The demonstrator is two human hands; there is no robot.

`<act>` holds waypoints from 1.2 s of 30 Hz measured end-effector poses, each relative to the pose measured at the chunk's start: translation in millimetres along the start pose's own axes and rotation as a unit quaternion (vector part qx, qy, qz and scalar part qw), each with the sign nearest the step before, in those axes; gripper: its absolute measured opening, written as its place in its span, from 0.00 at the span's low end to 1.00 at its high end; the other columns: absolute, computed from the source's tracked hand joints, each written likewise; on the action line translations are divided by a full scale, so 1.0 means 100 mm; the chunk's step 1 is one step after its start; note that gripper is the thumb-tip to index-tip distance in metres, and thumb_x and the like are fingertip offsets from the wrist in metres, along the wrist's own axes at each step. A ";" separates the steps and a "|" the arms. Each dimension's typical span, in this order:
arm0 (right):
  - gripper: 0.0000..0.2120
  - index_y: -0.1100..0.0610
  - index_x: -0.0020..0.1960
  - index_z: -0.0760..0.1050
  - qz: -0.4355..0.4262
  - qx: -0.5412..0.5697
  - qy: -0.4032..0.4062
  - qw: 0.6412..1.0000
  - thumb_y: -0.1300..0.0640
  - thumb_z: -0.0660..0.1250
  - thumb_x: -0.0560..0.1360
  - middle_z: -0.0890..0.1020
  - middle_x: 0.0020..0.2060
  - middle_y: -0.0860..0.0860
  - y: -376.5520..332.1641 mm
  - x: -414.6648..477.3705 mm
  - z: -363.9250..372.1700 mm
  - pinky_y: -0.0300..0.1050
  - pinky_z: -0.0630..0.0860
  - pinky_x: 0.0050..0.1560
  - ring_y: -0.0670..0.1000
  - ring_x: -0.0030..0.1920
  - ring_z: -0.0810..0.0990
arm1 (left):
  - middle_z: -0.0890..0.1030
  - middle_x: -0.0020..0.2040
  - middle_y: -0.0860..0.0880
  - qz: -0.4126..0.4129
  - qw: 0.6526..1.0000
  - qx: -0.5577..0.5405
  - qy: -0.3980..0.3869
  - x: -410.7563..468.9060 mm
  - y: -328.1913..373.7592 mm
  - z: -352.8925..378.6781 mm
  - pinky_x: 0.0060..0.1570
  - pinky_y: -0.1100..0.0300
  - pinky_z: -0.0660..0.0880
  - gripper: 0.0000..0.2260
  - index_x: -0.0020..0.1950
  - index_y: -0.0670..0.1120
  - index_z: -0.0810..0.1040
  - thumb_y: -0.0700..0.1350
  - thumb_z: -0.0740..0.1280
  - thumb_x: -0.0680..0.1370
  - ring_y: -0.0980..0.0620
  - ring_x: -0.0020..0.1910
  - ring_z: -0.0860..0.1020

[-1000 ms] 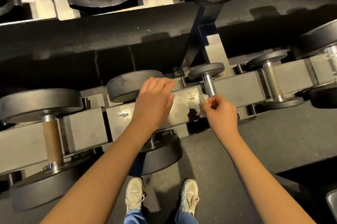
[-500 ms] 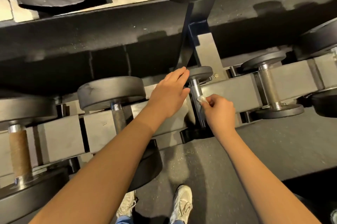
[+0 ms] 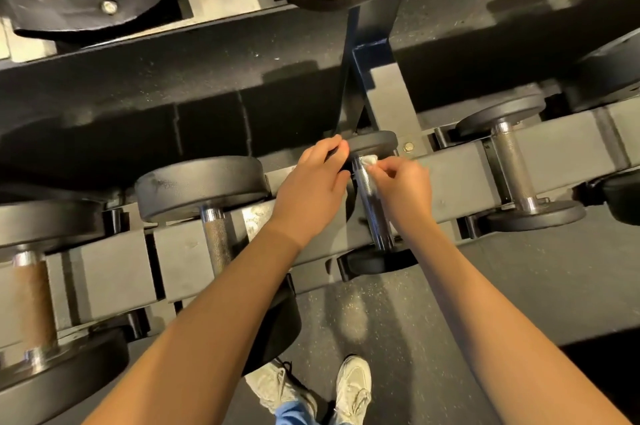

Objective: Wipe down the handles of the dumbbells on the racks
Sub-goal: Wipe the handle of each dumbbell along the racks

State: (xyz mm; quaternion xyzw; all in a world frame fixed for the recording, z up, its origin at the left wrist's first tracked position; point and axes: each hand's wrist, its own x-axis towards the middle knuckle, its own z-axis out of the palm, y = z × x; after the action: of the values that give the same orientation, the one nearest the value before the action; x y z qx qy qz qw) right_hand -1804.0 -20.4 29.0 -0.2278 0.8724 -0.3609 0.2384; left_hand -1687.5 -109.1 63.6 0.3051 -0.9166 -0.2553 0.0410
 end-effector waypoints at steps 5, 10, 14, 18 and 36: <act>0.15 0.56 0.33 0.75 -0.056 -0.050 -0.015 0.997 0.52 0.66 0.77 0.75 0.32 0.48 0.17 -0.22 -0.10 0.39 0.68 0.34 0.47 0.34 0.73 | 0.61 0.75 0.52 -0.006 1.000 -0.009 0.007 0.01 0.01 0.02 0.66 0.59 0.66 0.21 0.76 0.48 0.60 0.46 0.56 0.83 0.54 0.72 0.60; 0.18 0.61 0.32 0.73 -0.093 -0.062 -0.014 0.994 0.52 0.68 0.75 0.76 0.36 0.53 0.45 -0.48 -0.15 0.39 0.66 0.34 0.52 0.36 0.74 | 0.62 0.75 0.52 -0.011 1.000 -0.017 0.012 0.01 -0.01 0.03 0.65 0.58 0.67 0.21 0.76 0.49 0.60 0.46 0.57 0.83 0.54 0.72 0.61; 0.18 0.60 0.31 0.74 -0.098 -0.108 -0.018 0.989 0.51 0.68 0.75 0.76 0.33 0.53 0.48 -0.56 -0.15 0.32 0.61 0.30 0.52 0.33 0.72 | 0.62 0.75 0.52 -0.006 1.000 -0.026 0.009 0.01 -0.03 0.03 0.65 0.58 0.68 0.21 0.76 0.49 0.60 0.46 0.57 0.83 0.54 0.72 0.61; 0.14 0.61 0.34 0.77 -0.069 -0.078 0.025 0.994 0.54 0.70 0.74 0.76 0.29 0.51 0.32 -0.45 -0.09 0.39 0.65 0.31 0.48 0.29 0.72 | 0.62 0.75 0.51 -0.002 1.000 -0.031 0.002 0.02 -0.05 0.02 0.66 0.55 0.68 0.21 0.76 0.49 0.61 0.46 0.56 0.83 0.53 0.73 0.60; 0.05 0.61 0.40 0.79 -0.088 -0.159 0.004 0.983 0.60 0.72 0.73 0.79 0.40 0.53 0.16 -0.41 -0.09 0.44 0.72 0.39 0.53 0.38 0.76 | 0.62 0.74 0.52 0.009 0.997 -0.066 -0.030 0.06 -0.10 -0.02 0.65 0.58 0.64 0.20 0.76 0.47 0.61 0.44 0.54 0.83 0.54 0.73 0.58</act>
State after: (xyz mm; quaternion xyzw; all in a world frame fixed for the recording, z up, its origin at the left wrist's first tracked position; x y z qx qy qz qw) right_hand -1780.5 17.6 32.7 -0.3377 0.8958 -0.2384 0.1632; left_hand -1686.5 -119.9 59.9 0.2851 -0.9013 -0.3241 0.0355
